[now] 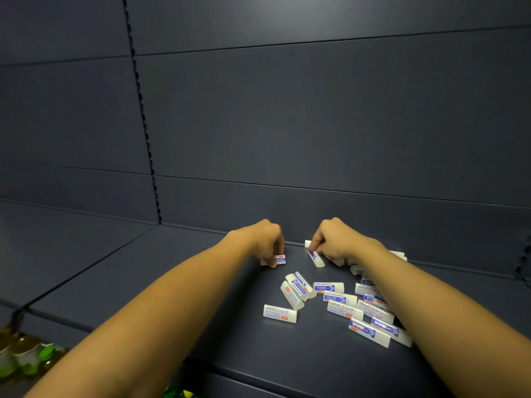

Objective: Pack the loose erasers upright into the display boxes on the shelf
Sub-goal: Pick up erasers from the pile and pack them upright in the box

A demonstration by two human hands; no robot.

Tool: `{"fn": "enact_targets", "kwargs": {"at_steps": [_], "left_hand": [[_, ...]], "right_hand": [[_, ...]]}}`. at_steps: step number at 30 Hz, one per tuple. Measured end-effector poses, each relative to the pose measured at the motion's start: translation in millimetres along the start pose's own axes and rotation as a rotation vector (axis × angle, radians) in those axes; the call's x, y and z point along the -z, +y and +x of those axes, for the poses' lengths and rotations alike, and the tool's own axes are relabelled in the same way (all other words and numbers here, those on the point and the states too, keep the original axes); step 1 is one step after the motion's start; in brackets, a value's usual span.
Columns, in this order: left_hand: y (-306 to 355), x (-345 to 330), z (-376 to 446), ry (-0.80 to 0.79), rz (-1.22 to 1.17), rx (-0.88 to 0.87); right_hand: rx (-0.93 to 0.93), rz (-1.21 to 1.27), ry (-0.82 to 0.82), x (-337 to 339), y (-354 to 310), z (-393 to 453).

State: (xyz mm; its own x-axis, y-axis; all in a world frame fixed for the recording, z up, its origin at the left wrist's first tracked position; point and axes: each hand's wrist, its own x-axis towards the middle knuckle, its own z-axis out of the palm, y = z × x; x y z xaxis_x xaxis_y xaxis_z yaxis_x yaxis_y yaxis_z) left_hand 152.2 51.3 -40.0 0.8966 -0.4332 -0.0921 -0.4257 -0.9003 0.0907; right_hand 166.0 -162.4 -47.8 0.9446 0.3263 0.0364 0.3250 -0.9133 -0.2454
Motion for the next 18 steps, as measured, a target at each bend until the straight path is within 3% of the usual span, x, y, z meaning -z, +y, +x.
{"fn": "enact_targets", "kwargs": {"at_steps": [18], "left_hand": [[-10.6, -2.4, 1.4, 0.040, -0.048, -0.006]], "right_hand": [[-0.070, -0.012, -0.061, 6.5, -15.0, -12.1]]}}
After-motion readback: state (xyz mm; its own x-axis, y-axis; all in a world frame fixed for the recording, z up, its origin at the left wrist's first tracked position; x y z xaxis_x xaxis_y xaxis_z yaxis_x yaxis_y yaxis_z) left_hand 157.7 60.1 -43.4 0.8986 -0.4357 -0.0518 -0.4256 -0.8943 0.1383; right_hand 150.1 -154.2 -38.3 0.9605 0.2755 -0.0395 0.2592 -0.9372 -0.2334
